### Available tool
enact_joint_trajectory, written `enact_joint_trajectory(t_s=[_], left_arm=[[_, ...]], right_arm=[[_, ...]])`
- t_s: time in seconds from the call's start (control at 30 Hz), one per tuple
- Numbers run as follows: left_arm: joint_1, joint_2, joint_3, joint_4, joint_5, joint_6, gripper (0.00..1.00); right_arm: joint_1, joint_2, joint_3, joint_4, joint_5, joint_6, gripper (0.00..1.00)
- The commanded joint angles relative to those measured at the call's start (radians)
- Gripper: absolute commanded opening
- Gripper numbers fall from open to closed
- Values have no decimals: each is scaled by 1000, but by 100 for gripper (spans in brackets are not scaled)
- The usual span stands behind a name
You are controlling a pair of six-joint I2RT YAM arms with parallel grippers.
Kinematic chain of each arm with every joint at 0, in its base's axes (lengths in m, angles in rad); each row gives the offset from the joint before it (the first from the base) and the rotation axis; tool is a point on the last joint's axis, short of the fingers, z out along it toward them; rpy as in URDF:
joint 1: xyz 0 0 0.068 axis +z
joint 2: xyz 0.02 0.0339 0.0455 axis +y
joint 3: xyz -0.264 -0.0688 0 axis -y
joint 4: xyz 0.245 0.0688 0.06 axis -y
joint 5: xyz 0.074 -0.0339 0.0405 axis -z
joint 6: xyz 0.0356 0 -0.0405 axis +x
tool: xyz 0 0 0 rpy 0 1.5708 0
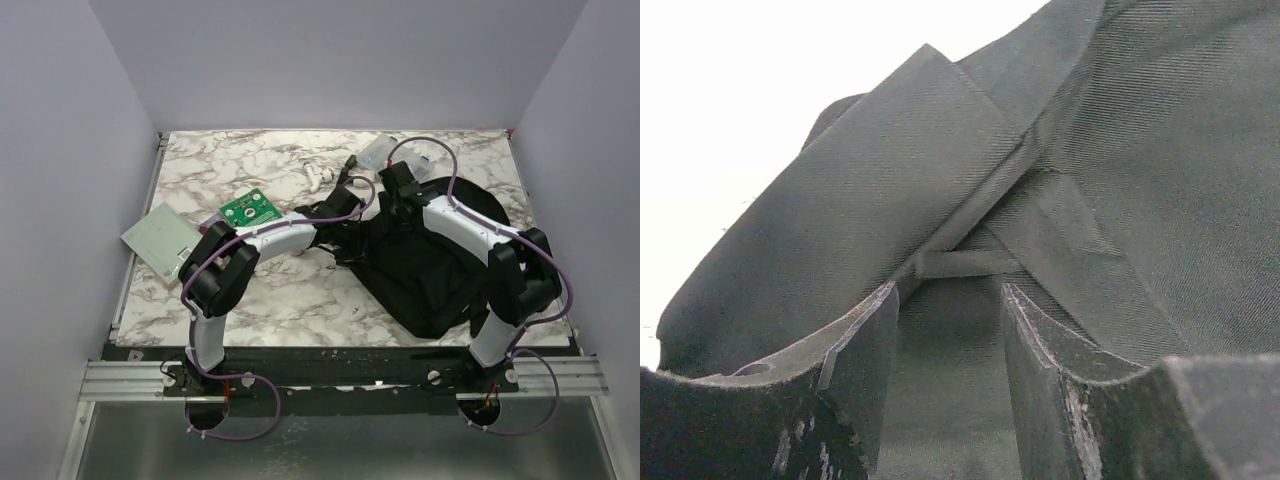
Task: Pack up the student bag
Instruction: Unzip the student bag at the center of the board.
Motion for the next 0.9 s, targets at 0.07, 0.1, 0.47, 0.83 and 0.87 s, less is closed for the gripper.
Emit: enact_joint_trajectory(t_s=[0.07,0.1,0.47,0.83,0.87], left_arm=[[20,24,24,13,49,4,31],[21,26,26,14,51,3,29],[20,40,21,14,70,-10,7],[20,43,24,14,78,-10,3],[20,43,25,15,79,-10,3]], right_arm=[[46,66,48,-39,170,-14,51],[49,80,57,-47,180,-14,51],[57,99,33,57,280,-24,48],[57,146,5,155,281,-40,38],[57,147,-1,164,286,-39,37]])
